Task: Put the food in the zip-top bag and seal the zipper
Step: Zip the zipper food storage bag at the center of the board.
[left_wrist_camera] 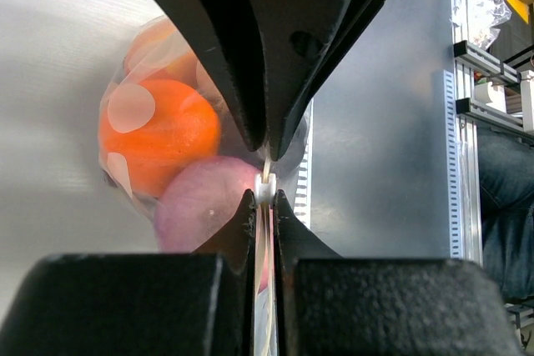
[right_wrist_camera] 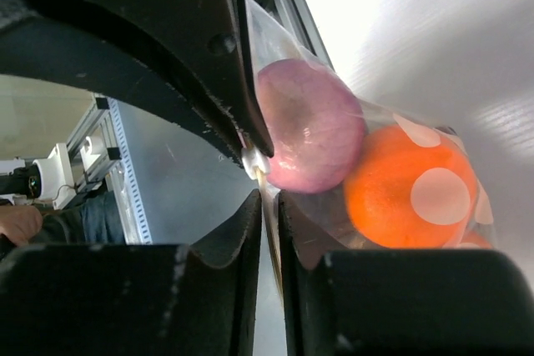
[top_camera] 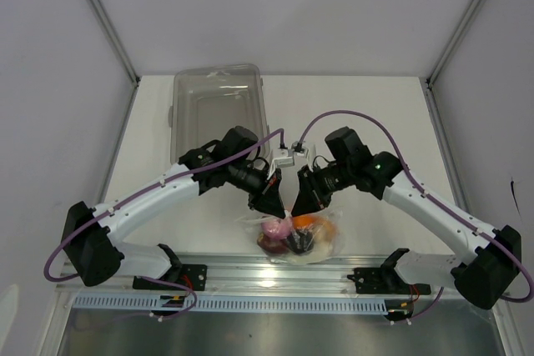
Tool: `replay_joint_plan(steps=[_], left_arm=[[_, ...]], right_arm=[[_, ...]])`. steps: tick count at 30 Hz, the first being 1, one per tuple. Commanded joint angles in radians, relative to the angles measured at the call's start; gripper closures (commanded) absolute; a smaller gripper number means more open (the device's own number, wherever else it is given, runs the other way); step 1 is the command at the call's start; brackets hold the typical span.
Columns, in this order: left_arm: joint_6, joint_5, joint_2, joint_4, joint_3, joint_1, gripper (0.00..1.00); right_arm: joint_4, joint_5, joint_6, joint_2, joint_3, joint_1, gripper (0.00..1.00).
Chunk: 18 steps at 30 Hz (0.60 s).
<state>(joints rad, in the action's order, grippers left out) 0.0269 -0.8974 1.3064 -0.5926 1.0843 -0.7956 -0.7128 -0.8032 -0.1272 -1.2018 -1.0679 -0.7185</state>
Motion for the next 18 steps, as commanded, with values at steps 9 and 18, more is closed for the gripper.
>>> replay_joint_plan(steps=[9, 18], left_arm=[[-0.007, -0.028, -0.038, 0.036, 0.0, 0.01, 0.99], [-0.018, 0.023, -0.061, 0.01, -0.018, 0.015, 0.99]], right_arm=[[0.026, -0.051, -0.012, 0.024, 0.016, -0.027, 0.98], [0.044, 0.117, -0.075, 0.091, 0.049, -0.032, 1.0]])
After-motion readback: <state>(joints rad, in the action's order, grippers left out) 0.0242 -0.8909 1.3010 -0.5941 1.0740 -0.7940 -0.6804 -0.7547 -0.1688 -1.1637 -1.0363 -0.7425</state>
